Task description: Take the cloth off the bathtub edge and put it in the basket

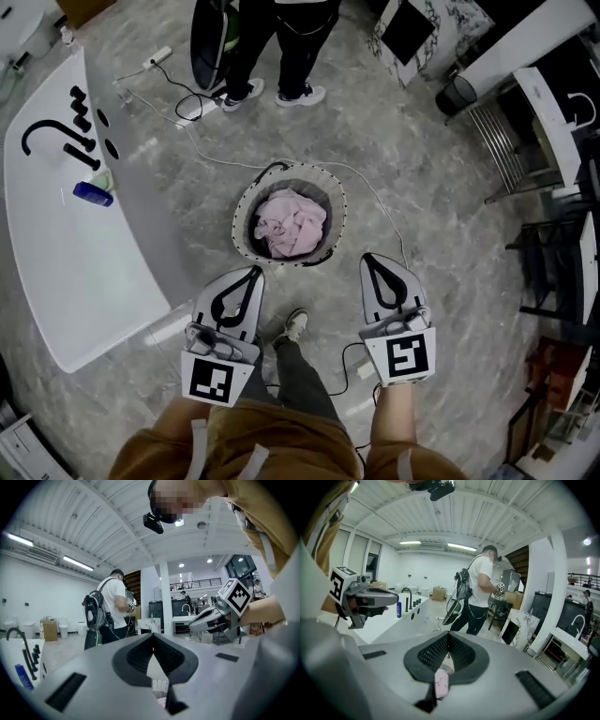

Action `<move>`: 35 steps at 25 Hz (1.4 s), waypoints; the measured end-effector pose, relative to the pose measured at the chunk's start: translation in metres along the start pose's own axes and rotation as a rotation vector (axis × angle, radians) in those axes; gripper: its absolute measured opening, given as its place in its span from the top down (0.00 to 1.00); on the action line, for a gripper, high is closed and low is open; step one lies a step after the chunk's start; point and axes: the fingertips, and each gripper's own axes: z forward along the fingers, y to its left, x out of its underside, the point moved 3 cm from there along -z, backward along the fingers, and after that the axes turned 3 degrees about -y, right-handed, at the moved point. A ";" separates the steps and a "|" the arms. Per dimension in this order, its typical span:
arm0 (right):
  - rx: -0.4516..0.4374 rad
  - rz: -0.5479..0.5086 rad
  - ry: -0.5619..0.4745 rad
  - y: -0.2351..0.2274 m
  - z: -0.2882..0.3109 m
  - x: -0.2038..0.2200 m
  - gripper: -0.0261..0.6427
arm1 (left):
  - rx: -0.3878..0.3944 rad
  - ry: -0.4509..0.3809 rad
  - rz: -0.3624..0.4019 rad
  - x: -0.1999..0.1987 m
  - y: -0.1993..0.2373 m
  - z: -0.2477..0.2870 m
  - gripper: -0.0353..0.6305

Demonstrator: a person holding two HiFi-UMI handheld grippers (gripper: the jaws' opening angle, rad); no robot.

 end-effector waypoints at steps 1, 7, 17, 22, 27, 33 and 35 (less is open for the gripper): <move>0.010 -0.007 -0.014 -0.003 -0.007 -0.011 0.95 | 0.004 -0.005 0.005 -0.011 0.000 -0.002 0.94; 0.033 -0.048 -0.098 -0.007 -0.046 -0.071 0.95 | 0.019 -0.048 0.052 -0.068 0.001 -0.017 0.94; 0.005 -0.088 -0.220 -0.001 -0.093 -0.139 0.95 | -0.004 -0.113 0.161 -0.139 0.000 -0.038 0.94; -0.012 -0.114 -0.264 0.005 -0.101 -0.160 0.95 | -0.067 -0.137 0.113 -0.156 0.005 -0.060 0.94; -0.027 -0.151 -0.309 -0.001 -0.110 -0.176 0.95 | -0.112 -0.147 0.105 -0.164 0.004 -0.071 0.94; -0.074 -0.216 -0.322 0.005 -0.108 -0.190 0.95 | -0.160 -0.183 0.133 -0.175 0.011 -0.076 0.94; -0.084 -0.231 -0.343 0.008 -0.108 -0.196 0.95 | -0.173 -0.194 0.139 -0.178 0.012 -0.078 0.94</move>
